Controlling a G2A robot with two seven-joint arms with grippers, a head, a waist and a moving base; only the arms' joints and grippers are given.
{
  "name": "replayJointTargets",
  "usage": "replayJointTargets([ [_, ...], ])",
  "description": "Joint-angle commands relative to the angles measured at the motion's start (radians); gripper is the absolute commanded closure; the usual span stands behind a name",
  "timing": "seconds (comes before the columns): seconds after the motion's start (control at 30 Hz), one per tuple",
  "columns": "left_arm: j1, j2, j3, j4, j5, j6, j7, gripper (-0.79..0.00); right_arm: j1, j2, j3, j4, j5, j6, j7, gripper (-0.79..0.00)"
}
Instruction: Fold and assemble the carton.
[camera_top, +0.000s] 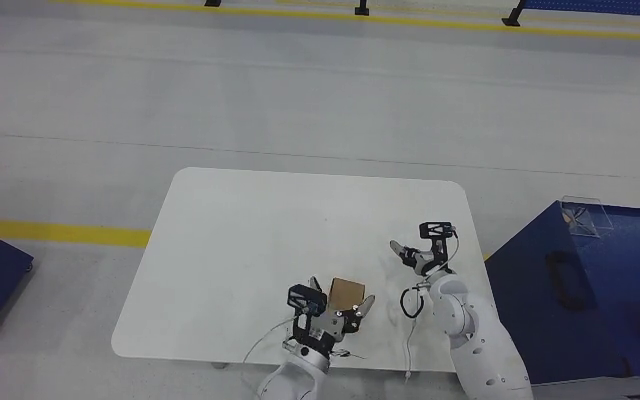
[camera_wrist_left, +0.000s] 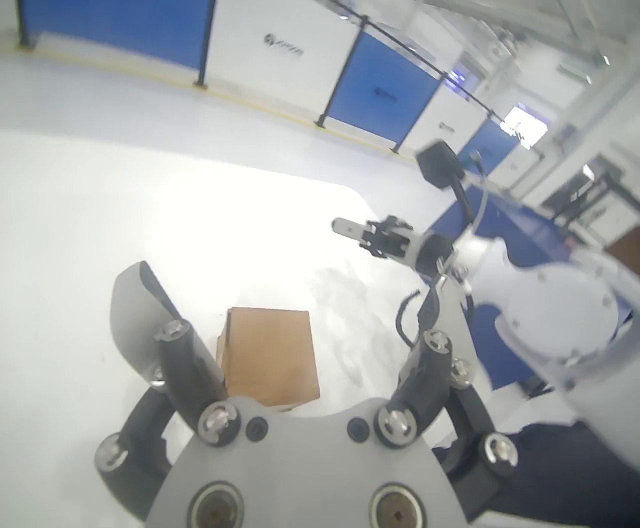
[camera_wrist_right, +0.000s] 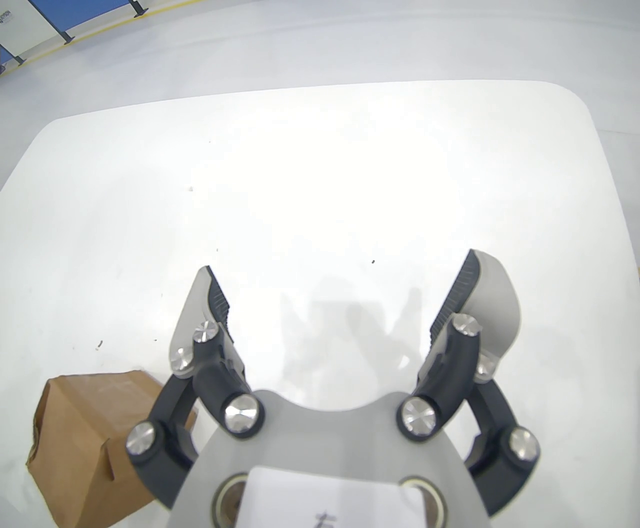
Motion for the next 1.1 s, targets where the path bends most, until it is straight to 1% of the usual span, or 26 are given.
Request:
replayJointTargets([
  [0.0, -0.019, -0.003, 0.016, 0.055, 0.093, 0.048, 0.001, 0.0, 0.0, 0.0, 0.0, 0.0, 0.0, 0.0, 0.0, -0.785],
  [0.07, -0.037, -0.009, 0.034, 0.1, 0.104, 0.073, -0.002, 0.0, 0.0, 0.0, 0.0, 0.0, 0.0, 0.0, 0.0, -0.785],
  [0.17, -0.059, -0.02, 0.042, 0.144, 0.11, 0.151, 0.023, 0.0, 0.0, 0.0, 0.0, 0.0, 0.0, 0.0, 0.0, -0.785],
  [0.47, -0.082, -0.036, 0.069, 0.19, 0.04, 0.122, -0.018, 0.0, 0.0, 0.0, 0.0, 0.0, 0.0, 0.0, 0.0, -0.785],
  [0.6, -0.092, -0.041, 0.074, 0.207, 0.021, 0.124, -0.073, 0.0, 0.0, 0.0, 0.0, 0.0, 0.0, 0.0, 0.0, -0.785],
  [0.7, -0.101, -0.045, 0.075, 0.213, 0.02, 0.143, -0.1, 0.0, 0.0, 0.0, 0.0, 0.0, 0.0, 0.0, 0.0, -0.785],
  [0.87, -0.093, -0.048, 0.072, 0.187, -0.006, 0.131, -0.048, 0.0, 0.0, 0.0, 0.0, 0.0, 0.0, 0.0, 0.0, -0.785],
  [1.0, -0.1, -0.048, 0.073, 0.22, 0.014, 0.14, -0.095, 0.0, 0.0, 0.0, 0.0, 0.0, 0.0, 0.0, 0.0, -0.785],
  [1.07, -0.106, -0.05, 0.074, 0.225, 0.017, 0.152, -0.1, 0.0, 0.0, 0.0, 0.0, 0.0, 0.0, 0.0, 0.0, -0.785],
])
